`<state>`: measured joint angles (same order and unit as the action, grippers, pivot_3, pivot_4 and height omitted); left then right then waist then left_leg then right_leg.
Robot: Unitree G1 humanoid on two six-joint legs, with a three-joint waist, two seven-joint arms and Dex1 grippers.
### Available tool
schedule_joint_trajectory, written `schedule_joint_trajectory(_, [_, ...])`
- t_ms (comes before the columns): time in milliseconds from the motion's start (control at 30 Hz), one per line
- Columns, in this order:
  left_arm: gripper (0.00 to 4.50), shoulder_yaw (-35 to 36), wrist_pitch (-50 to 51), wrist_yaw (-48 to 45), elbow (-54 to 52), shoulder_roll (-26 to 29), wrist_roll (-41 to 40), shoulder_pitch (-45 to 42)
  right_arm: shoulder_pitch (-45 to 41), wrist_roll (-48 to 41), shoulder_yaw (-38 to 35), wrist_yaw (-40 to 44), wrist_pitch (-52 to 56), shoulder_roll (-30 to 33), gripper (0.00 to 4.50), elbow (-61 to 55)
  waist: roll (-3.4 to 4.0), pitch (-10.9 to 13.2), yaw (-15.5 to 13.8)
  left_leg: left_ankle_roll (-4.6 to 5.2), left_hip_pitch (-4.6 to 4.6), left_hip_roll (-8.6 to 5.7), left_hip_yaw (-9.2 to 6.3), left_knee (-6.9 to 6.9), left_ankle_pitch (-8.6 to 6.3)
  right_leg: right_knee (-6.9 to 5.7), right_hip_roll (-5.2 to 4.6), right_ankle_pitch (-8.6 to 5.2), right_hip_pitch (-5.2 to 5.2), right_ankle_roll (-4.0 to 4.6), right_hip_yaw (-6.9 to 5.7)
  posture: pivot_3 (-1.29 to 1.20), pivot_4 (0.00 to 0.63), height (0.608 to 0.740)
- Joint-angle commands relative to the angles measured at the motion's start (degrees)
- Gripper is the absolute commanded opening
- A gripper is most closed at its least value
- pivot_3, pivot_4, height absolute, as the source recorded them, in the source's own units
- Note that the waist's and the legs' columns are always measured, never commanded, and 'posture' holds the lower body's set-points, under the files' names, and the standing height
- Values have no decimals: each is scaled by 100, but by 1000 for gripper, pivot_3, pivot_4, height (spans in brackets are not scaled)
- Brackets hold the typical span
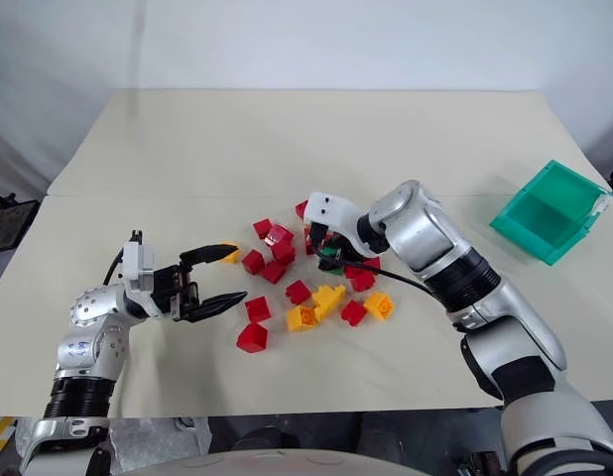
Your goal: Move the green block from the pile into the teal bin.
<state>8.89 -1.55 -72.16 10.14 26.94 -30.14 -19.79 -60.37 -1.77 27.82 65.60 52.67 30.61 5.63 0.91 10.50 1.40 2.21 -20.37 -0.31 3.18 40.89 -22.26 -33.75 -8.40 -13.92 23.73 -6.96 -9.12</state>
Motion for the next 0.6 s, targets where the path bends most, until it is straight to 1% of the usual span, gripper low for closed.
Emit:
schedule_joint_trajectory(33, [4500, -130, 17, -15, -96, -60, -31, -135, 125, -463, -877, -92, 4, 144, 1469, -575, 0, 0, -8, 0, 0, 0, 0, 0, 0, 0, 0, 0, 0, 0, -1, 0, 150, 740])
schedule_joint_trajectory(133, [4500, -234, 106, 9, -196, -92, -47, -200, 324, -754, -1363, -175, 53, 255, 1469, -875, 0, 0, -5, 0, -1, 0, -1, -1, 0, 2, 0, 0, 0, 0, -2, 0, 150, 740])
schedule_joint_trajectory(200, [4500, -452, 233, 7, -304, -139, 19, -320, 687, -1029, -2135, -343, 143, 508, 1469, -1266, -4, 2, -59, 0, -1, 0, -2, -1, 0, 1, 0, 0, 0, 0, -2, 0, 150, 740])
schedule_joint_trajectory(267, [4500, -622, 303, 30, -370, -183, 76, -415, 1049, -1178, -2702, -544, 92, 721, 1469, -1595, -3, 3, -118, 0, -4, -1, -5, 0, 0, 4, 0, 0, -1, 0, -5, 0, 150, 740])
schedule_joint_trajectory(333, [4500, -828, 358, 192, -433, -314, 194, -589, 1608, -1119, -3460, -927, -90, 1022, 1469, -1907, -4, 4, -206, 2, -6, -3, -6, 1, -1, 6, -2, 1, -1, -1, -5, 0, 150, 740])
schedule_joint_trajectory(400, [4500, -963, 361, 353, -417, -452, 305, -766, 2052, -1122, -4195, -1308, -146, 1192, 1469, -2185, -5, 5, -280, 4, -10, -5, -5, 1, -2, 10, -3, 2, -1, -3, -6, 0, 150, 740])
schedule_joint_trajectory(500, [4500, -1149, 310, 708, -197, -673, 635, -1084, 2696, -1058, -5002, -1790, -25, 1422, 1469, -2464, -5, 6, -290, 5, -13, -5, 1, 2, -2, 13, -2, 4, 0, -7, -3, 0, 150, 740])
schedule_joint_trajectory(533, [4500, -1242, 375, 903, -56, -791, 788, -1269, 3044, -957, -5314, -1911, -85, 1533, 1469, -2515, -4, 6, -289, 5, -13, -2, 2, 2, -2, 14, 1, 4, -1, -7, -3, 0, 150, 740])
schedule_joint_trajectory(600, [4500, -1400, 465, 1193, 225, -1017, 1017, -1611, 3590, -816, -5827, -2159, -164, 1673, 1469, -2507, -5, 6, -358, 5, -11, -4, 4, 2, -2, 12, 1, 4, -5, -7, -7, 0, 150, 740])
